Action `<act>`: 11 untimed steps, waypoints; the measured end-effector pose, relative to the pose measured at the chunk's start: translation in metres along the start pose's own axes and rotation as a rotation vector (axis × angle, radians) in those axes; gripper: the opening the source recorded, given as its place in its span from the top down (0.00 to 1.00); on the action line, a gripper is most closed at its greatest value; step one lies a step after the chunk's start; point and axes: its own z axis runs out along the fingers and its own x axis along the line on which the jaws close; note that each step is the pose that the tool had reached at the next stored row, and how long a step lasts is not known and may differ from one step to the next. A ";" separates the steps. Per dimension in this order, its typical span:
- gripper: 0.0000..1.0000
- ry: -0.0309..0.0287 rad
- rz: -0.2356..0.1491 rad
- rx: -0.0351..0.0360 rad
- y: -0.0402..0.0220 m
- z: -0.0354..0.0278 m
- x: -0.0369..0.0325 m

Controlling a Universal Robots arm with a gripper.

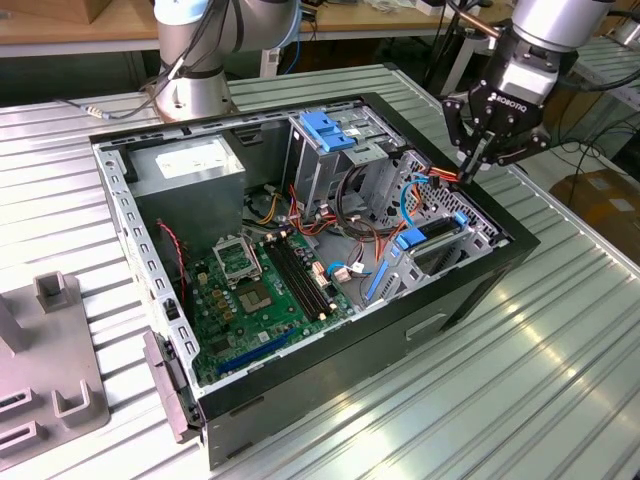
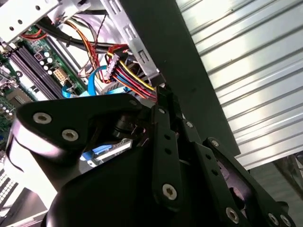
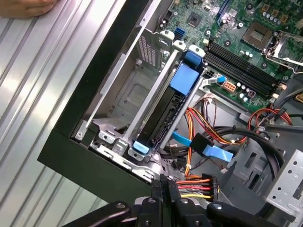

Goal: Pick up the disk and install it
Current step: 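Insert the first disk wire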

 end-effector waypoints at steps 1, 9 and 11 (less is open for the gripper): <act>0.84 0.0000 0.001 0.0000 0.0015 0.0003 -0.0007; 0.84 0.0020 0.156 -0.0053 0.0016 0.0020 -0.0008; 0.84 0.0025 0.197 -0.0066 0.0016 0.0025 -0.0008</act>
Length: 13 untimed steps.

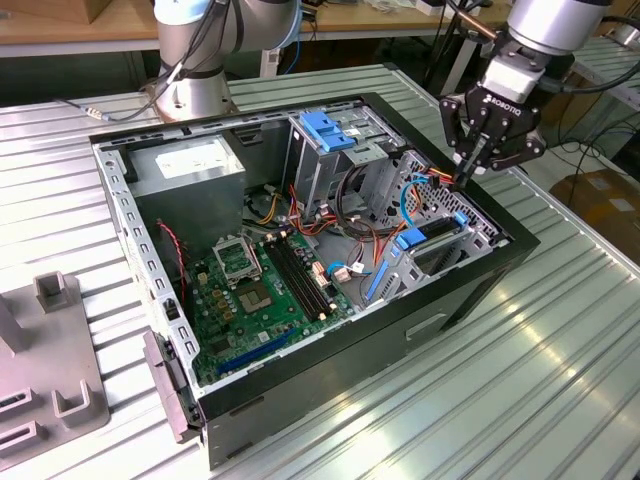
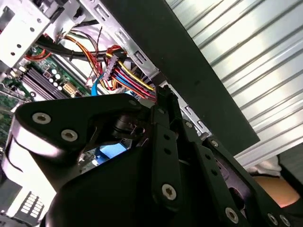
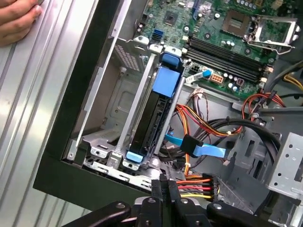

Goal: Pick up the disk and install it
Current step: 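Insert the first disk wire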

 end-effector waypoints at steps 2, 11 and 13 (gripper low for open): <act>0.84 0.0006 0.037 -0.0012 0.0000 0.0003 0.0000; 0.84 0.0010 0.091 -0.0030 0.0055 0.0004 -0.0019; 0.84 0.0010 0.091 -0.0031 0.0107 0.0002 -0.0037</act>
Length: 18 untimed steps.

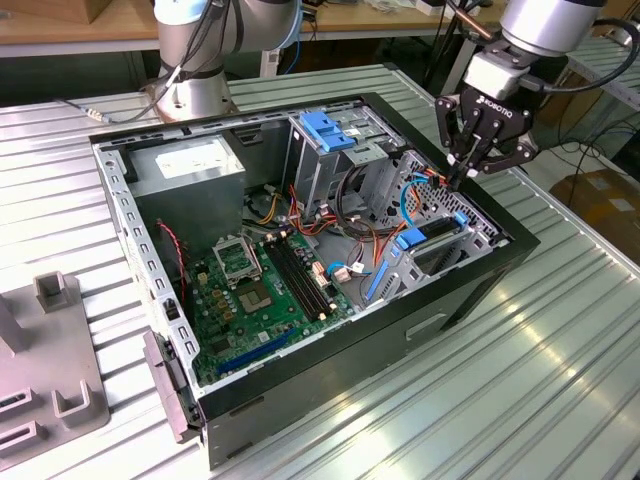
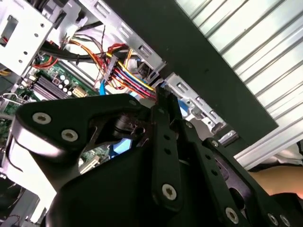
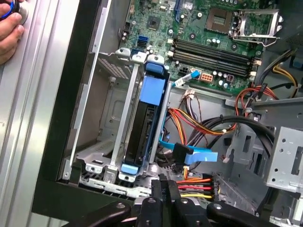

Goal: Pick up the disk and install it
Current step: 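Insert the first disk wire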

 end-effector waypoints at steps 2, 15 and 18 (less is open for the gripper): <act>0.84 0.0001 0.006 -0.0001 0.0011 0.0002 -0.0002; 0.84 -0.0018 0.127 -0.0033 0.0153 0.0062 0.0065; 0.84 -0.0044 0.127 -0.0028 0.0170 0.0092 0.0126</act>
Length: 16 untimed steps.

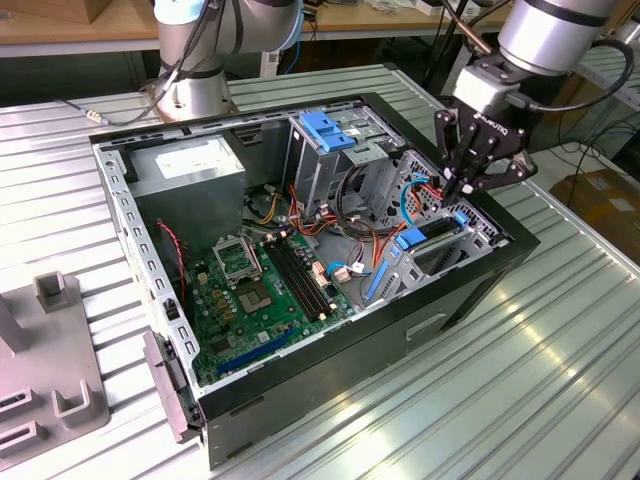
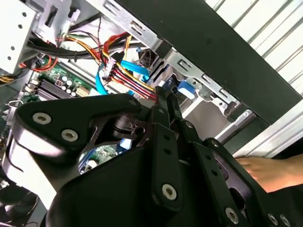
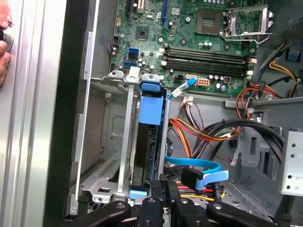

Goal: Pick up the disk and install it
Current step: 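Insert the first disk wire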

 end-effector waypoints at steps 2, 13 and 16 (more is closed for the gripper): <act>0.84 -0.0002 0.001 0.0001 0.0020 0.0019 0.0010; 0.84 0.0006 0.030 0.0025 0.0075 0.0077 0.0031; 0.84 0.0011 0.046 0.0020 0.0075 0.0086 0.0036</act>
